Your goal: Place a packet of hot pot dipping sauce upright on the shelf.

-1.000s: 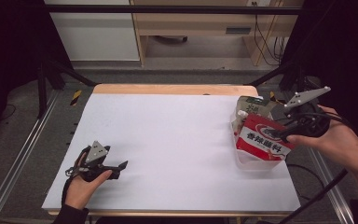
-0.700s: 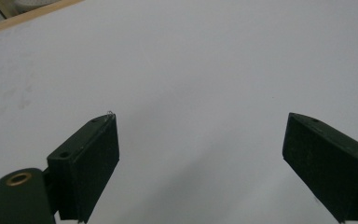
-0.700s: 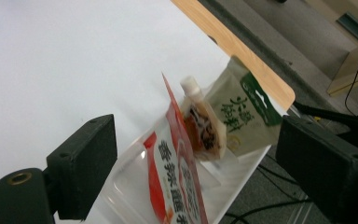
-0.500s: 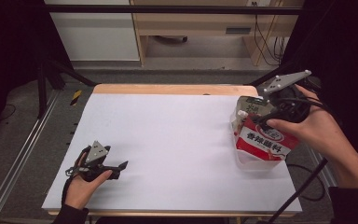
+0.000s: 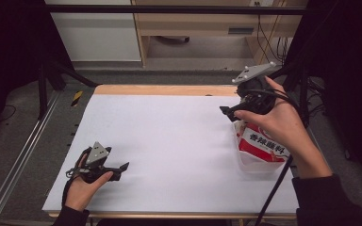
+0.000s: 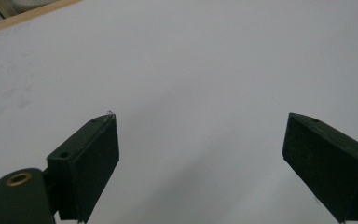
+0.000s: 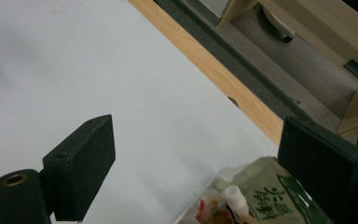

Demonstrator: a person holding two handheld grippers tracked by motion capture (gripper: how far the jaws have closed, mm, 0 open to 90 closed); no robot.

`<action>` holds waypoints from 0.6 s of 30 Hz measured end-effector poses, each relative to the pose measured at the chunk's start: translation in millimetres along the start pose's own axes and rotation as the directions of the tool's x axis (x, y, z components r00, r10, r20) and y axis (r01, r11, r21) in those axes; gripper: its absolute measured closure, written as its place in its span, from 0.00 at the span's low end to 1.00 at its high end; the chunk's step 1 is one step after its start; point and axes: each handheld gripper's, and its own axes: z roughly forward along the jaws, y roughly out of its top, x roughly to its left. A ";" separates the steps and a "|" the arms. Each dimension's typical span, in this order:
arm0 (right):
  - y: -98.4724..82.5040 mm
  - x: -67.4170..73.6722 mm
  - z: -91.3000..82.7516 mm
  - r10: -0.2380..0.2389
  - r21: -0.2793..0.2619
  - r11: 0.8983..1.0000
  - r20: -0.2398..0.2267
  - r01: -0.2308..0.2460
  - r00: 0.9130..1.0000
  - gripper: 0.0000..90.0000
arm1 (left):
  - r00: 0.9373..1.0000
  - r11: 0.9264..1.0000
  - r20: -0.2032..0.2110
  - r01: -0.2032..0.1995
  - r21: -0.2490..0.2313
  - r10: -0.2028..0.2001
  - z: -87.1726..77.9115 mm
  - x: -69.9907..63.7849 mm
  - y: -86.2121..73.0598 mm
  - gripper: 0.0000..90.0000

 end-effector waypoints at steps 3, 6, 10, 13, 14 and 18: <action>6.0 7.5 5.0 0.001 -0.016 1.000 -0.009 -0.001 1.000 0.13 | 1.000 1.000 0.000 0.001 0.000 -0.001 0.0 0.2 -0.2 0.12; 13.0 20.7 13.0 0.000 -0.047 0.999 -0.011 0.000 1.000 0.13 | 1.000 1.000 -0.002 0.003 -0.001 -0.003 0.0 0.5 -0.4 0.12; 17.0 31.9 21.0 0.002 -0.063 0.998 -0.019 -0.003 1.000 0.12 | 1.000 1.000 -0.001 0.003 -0.001 -0.003 0.0 0.9 -0.4 0.12; 20.0 40.3 28.5 0.006 -0.069 0.998 -0.019 -0.007 1.000 0.12 | 1.000 1.000 -0.002 0.003 -0.001 -0.003 0.1 0.9 -0.2 0.12; 21.0 43.7 32.1 0.012 -0.073 0.997 -0.017 -0.013 1.000 0.12 | 1.000 1.000 -0.001 0.003 -0.001 -0.003 0.1 1.0 -0.2 0.12; 21.9 52.9 44.7 0.023 -0.079 0.997 -0.026 -0.025 0.999 0.12 | 1.000 1.000 -0.002 0.005 -0.003 -0.005 -0.2 1.3 -0.3 0.12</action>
